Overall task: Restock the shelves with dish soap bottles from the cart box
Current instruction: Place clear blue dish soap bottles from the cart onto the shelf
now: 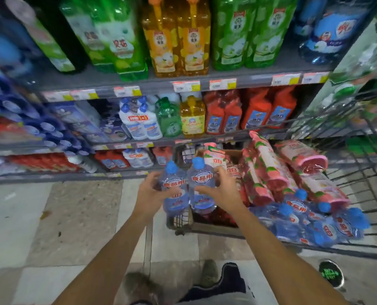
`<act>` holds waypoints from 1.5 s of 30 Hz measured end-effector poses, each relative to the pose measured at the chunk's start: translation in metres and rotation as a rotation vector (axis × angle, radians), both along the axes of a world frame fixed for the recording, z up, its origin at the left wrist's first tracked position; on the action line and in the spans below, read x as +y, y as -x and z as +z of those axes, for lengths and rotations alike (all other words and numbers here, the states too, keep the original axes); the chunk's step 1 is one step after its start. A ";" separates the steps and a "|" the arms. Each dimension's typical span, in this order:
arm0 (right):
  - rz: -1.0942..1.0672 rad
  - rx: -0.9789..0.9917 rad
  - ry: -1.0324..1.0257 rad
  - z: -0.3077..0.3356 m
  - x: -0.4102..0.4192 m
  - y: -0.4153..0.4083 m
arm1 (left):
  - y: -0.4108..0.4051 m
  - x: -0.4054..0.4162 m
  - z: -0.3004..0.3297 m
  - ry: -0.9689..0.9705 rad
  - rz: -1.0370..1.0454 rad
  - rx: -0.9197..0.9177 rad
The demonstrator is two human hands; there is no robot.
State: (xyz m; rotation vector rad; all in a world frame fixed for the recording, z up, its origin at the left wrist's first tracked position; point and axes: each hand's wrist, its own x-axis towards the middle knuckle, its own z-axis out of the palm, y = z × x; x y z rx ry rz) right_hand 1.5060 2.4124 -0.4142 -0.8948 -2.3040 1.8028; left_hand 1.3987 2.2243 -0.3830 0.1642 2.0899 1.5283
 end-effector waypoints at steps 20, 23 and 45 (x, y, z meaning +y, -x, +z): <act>0.389 0.470 0.027 0.161 -0.380 0.297 | 0.177 -0.392 0.148 -0.400 0.647 0.360; 0.431 0.528 0.037 0.181 -0.442 0.333 | 0.203 -0.452 0.170 -0.410 0.667 0.428; 0.626 0.686 0.171 0.279 -0.772 0.645 | 0.480 -0.778 0.261 -0.376 0.768 0.709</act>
